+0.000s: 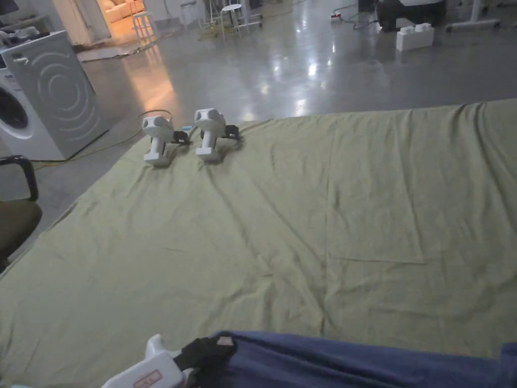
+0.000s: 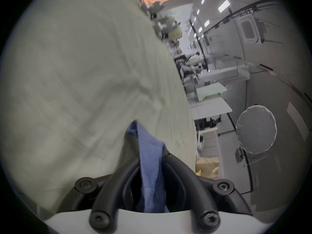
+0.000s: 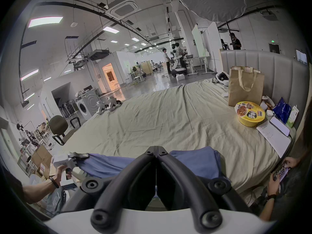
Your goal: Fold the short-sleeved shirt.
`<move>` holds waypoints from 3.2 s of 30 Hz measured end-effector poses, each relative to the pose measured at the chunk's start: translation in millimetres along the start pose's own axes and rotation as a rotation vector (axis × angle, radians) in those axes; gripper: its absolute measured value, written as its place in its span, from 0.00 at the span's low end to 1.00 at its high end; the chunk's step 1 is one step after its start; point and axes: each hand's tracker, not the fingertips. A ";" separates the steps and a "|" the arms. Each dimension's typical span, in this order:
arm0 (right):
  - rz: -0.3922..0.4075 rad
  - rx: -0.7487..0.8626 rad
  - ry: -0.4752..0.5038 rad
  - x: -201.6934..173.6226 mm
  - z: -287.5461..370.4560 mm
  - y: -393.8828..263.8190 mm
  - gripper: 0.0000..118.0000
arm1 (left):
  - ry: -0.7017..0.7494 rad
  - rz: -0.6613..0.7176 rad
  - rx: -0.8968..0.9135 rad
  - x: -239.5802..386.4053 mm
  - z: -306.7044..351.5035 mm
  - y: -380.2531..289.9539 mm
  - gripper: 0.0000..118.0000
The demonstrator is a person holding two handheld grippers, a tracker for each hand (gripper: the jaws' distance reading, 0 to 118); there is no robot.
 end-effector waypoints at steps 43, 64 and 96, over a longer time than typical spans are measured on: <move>-0.090 -0.109 -0.122 48.6 53.5 -46.4 0.02 | -0.031 -0.251 -0.492 78.6 -138.9 -201.8 0.02; -0.128 -0.159 -0.047 46.2 35.1 -58.8 0.02 | -0.056 0.153 -0.237 40.1 -53.8 -125.1 0.62; -0.181 -0.153 -0.133 67.0 53.9 -83.6 0.02 | 0.075 -0.655 -0.488 186.2 -148.7 -239.4 0.63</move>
